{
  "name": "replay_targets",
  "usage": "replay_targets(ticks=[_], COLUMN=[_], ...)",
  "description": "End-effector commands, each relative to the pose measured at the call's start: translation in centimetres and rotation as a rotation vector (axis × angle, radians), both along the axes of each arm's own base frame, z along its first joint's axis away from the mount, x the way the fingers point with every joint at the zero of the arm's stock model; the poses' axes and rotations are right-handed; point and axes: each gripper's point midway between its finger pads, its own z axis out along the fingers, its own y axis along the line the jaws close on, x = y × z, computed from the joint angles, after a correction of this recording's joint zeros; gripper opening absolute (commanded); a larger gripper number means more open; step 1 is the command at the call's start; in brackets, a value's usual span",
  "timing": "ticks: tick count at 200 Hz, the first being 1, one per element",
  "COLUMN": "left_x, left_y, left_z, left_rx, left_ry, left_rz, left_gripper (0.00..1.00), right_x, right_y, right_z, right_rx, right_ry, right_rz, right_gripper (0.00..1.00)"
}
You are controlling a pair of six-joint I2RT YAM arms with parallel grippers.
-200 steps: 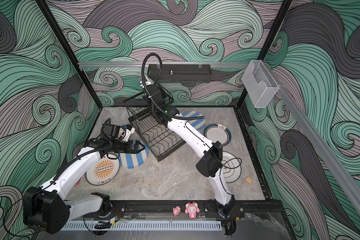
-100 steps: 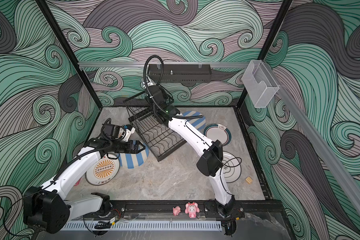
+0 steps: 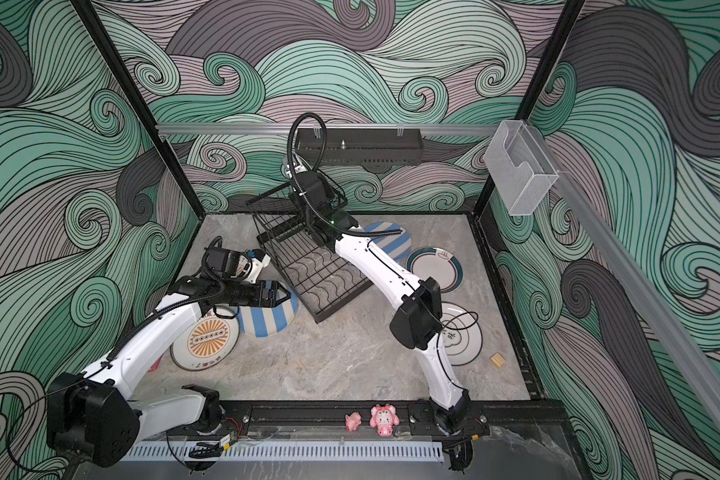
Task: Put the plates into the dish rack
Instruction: 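Push the held floral plate deeper into the rack with the right gripper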
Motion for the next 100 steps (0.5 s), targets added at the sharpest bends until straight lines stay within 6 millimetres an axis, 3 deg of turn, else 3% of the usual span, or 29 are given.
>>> replay_targets(ticks=[1, 49, 100], left_x=[0.0, 0.1, 0.1], left_y=[-0.1, -0.1, -0.2], left_z=[-0.3, -0.4, -0.5], left_rx=[-0.008, -0.011, -0.011], left_ry=[0.015, 0.023, 0.026], left_rz=[-0.006, -0.008, -0.012], left_gripper=[0.98, 0.99, 0.98], right_x=[-0.5, -0.8, 0.0], right_y=[-0.3, -0.2, -0.3], right_z=[4.4, 4.6, 3.4], right_rx=[0.101, 0.098, 0.081], right_ry=[-0.105, -0.134, -0.11], right_rz=[0.009, 0.04, 0.036], right_gripper=[0.0, 0.0, 0.0])
